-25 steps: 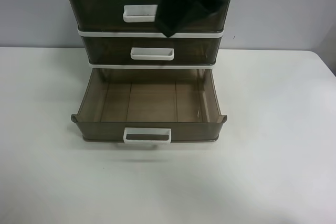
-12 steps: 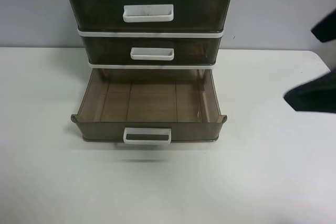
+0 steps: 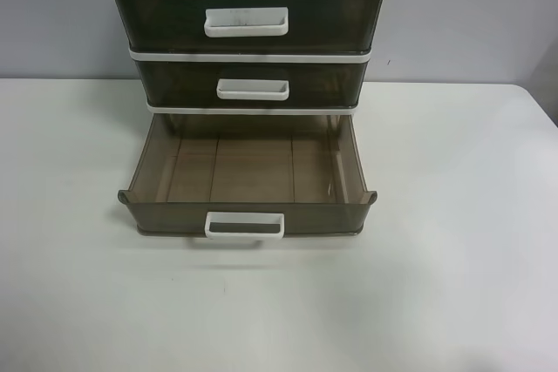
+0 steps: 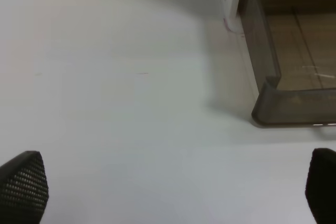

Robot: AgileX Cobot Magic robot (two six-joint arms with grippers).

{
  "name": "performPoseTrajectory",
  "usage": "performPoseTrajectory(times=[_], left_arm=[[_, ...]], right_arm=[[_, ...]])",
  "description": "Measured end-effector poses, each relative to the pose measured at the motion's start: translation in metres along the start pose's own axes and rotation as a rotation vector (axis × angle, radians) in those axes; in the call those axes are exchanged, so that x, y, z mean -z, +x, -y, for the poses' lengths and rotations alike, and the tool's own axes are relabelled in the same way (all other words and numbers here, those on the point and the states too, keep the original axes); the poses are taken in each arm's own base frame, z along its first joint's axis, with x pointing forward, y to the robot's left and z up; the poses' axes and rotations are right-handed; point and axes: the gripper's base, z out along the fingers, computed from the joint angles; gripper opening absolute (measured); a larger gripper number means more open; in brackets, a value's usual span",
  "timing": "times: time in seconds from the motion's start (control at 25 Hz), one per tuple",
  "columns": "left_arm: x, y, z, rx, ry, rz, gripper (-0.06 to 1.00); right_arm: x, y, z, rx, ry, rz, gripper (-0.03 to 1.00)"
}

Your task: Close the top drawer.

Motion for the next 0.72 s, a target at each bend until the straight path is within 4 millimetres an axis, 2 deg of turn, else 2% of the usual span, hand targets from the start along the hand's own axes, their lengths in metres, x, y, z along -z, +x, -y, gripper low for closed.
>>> performPoseTrajectory(times=[0.12, 0.28, 0.72], left_arm=[[0.000, 0.000, 0.000, 0.000, 0.000, 0.000, 0.99], [0.000, 0.000, 0.000, 0.000, 0.000, 0.000, 0.99], [0.000, 0.000, 0.000, 0.000, 0.000, 0.000, 0.99]], right_arm=[[0.003, 0.023, -0.002, -0.106, 0.107, 0.085, 0.98], [0.017, 0.037, -0.008, -0.180, 0.242, 0.239, 0.98], [0.019, 0.040, -0.008, -0.236, 0.298, 0.252, 0.98]])
